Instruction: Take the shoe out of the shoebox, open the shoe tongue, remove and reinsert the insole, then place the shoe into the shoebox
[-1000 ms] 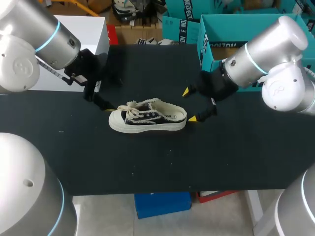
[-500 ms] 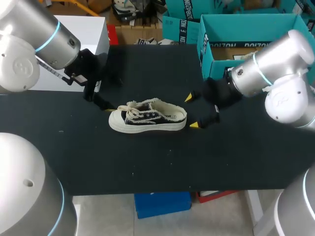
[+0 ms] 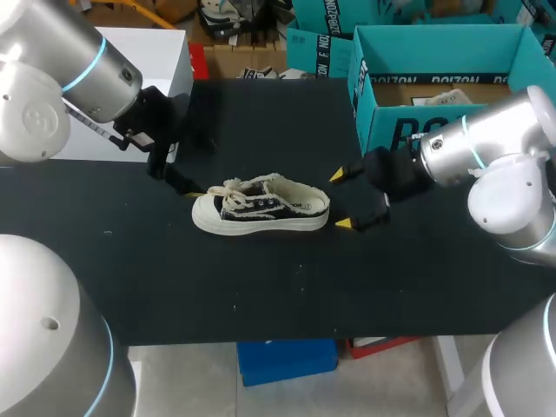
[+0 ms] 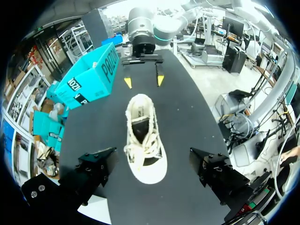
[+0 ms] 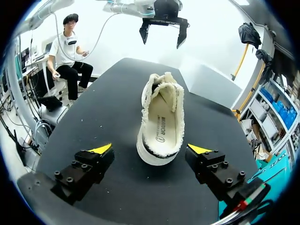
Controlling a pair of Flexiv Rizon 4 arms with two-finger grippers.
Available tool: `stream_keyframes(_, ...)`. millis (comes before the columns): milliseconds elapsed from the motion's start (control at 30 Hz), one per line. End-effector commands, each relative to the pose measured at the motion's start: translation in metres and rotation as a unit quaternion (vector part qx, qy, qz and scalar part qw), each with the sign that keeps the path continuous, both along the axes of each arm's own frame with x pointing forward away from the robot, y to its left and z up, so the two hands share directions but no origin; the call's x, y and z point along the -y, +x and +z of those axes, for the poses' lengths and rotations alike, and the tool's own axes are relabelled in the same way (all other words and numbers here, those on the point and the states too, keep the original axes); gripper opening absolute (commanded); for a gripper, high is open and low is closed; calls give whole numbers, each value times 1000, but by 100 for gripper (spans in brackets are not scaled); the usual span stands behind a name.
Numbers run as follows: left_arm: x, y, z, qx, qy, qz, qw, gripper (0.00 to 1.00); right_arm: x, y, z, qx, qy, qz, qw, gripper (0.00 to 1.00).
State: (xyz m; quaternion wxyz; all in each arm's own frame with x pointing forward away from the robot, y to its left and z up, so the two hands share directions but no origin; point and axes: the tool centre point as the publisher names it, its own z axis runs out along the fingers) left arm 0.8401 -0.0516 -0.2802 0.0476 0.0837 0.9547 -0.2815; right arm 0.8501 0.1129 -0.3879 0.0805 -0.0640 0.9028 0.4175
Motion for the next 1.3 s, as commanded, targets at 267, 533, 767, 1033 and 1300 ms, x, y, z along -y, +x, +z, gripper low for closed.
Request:
stream_keyframes(267, 0, 0, -2, 2, -1, 0, 1000, 100, -14, 17, -21, -11, 29, 11, 999, 100)
stream_keyframes(533, 0, 0, -2, 2, -1, 0, 1000, 100, -24, 22, -33, -26, 27, 20, 999, 100)
stream_keyframes(767, 0, 0, -2, 2, -1, 0, 1000, 100, -34, 25, -42, -31, 31, 24, 999, 100)
stream_keyframes(1033, 0, 0, -2, 2, -1, 0, 1000, 100, -44, 24, -46, -35, 38, 25, 998, 100)
stream_keyframes(1300, 0, 0, -2, 2, -1, 0, 1000, 100, -49, 22, -52, -40, 47, 19, 998, 100)
